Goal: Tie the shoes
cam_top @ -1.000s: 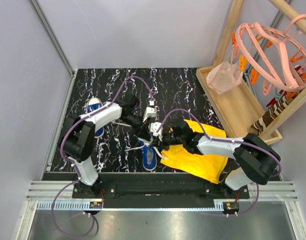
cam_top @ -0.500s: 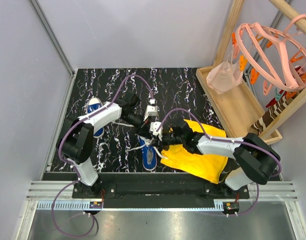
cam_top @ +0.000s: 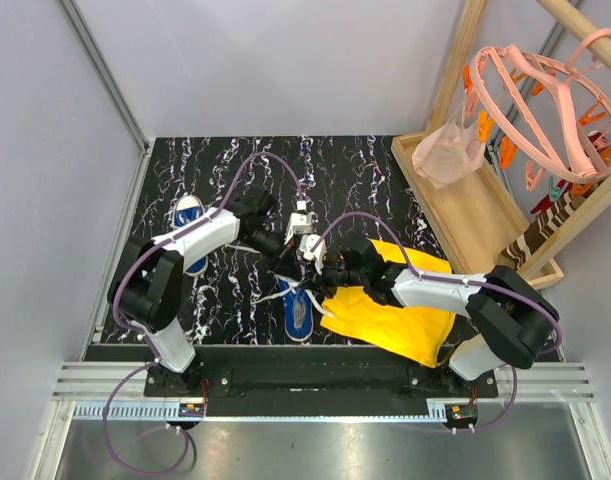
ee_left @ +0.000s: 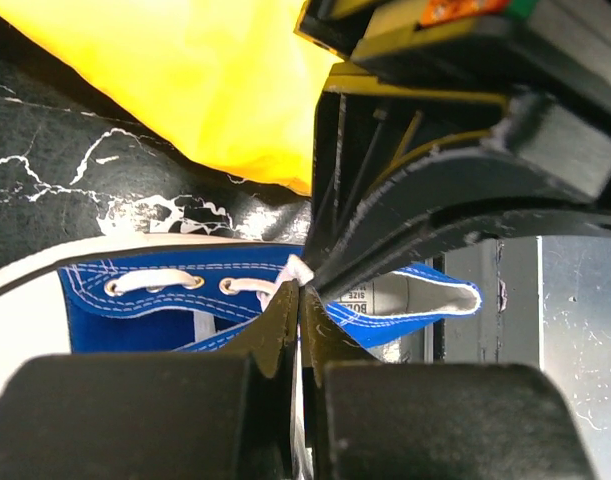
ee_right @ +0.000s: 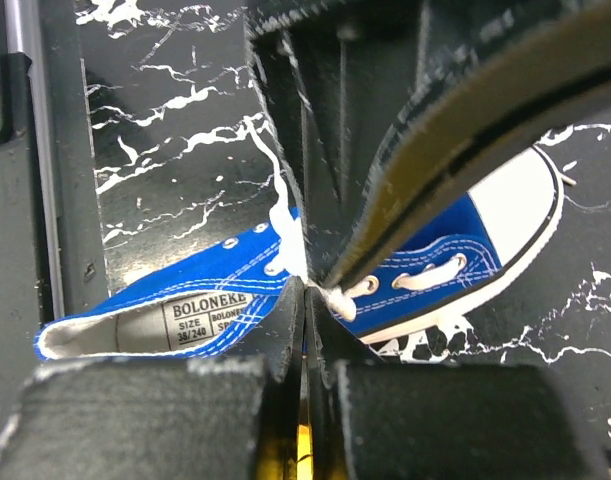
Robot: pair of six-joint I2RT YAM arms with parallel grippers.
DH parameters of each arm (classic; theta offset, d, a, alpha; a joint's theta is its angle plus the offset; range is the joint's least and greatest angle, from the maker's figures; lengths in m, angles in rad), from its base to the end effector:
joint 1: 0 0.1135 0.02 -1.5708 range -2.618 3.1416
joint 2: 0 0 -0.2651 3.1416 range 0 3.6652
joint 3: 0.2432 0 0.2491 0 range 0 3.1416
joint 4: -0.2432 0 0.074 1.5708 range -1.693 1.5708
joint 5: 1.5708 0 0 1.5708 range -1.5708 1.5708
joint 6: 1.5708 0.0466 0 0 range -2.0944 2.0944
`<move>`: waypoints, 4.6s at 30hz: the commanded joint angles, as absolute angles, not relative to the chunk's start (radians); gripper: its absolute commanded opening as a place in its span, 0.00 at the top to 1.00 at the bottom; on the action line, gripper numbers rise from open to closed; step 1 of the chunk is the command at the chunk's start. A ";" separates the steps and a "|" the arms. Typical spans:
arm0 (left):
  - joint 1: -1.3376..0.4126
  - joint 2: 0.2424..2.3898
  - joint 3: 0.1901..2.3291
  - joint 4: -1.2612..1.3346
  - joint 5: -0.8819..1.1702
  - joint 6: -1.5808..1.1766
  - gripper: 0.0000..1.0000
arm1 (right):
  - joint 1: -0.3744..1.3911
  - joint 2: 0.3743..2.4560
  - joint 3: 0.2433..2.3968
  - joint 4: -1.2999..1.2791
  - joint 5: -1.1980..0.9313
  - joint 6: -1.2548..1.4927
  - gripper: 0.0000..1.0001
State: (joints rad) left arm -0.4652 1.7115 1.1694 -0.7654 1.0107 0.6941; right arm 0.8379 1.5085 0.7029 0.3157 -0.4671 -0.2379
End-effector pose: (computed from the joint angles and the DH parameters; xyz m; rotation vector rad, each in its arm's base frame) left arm 0.2691 -0.1793 0.2073 1.5019 1.9643 -1.3182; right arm 0.1960 0.2491 0.1909 -1.3278 1.6431 0.8461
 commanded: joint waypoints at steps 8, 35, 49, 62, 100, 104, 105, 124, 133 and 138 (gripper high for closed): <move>-0.446 1.690 1.184 -0.821 1.065 0.733 0.86 | 0.844 1.545 0.747 0.319 -0.462 -0.253 1.00; -0.453 1.718 1.204 -0.821 0.962 0.815 0.76 | 0.842 1.557 0.767 0.344 -0.436 -0.270 1.00; -0.460 1.687 1.167 -0.805 0.940 0.854 0.93 | 0.842 1.572 0.793 0.339 -0.431 -0.264 1.00; -0.460 1.617 1.095 -0.730 0.910 0.879 1.00 | 0.842 1.548 0.799 0.295 -0.410 -0.232 0.88; -0.466 1.785 1.255 -0.980 1.052 0.991 0.83 | 0.842 1.542 0.758 0.325 -0.402 -0.285 1.00; -0.445 1.792 1.272 -1.011 1.077 0.997 0.84 | 0.842 1.540 0.756 0.327 -0.406 -0.290 1.00; -0.442 1.793 1.276 -1.020 1.080 0.997 0.84 | 0.842 1.537 0.755 0.327 -0.411 -0.290 1.00; -0.431 1.862 1.342 -1.089 1.069 1.049 0.71 | 0.842 1.536 0.746 0.331 -0.425 -0.305 1.00; -0.433 1.876 1.355 -1.121 1.086 1.071 0.82 | 0.842 1.543 0.752 0.331 -0.419 -0.307 1.00; -0.433 1.858 1.330 -1.118 1.060 1.098 0.85 | 0.842 1.543 0.761 0.331 -0.417 -0.295 1.00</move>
State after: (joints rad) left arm -0.4343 1.8744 1.3182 -1.1049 1.0428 1.0554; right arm 0.8497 1.5642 0.7444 0.2947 -0.4294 -0.3019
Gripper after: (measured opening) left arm 0.160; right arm 0.008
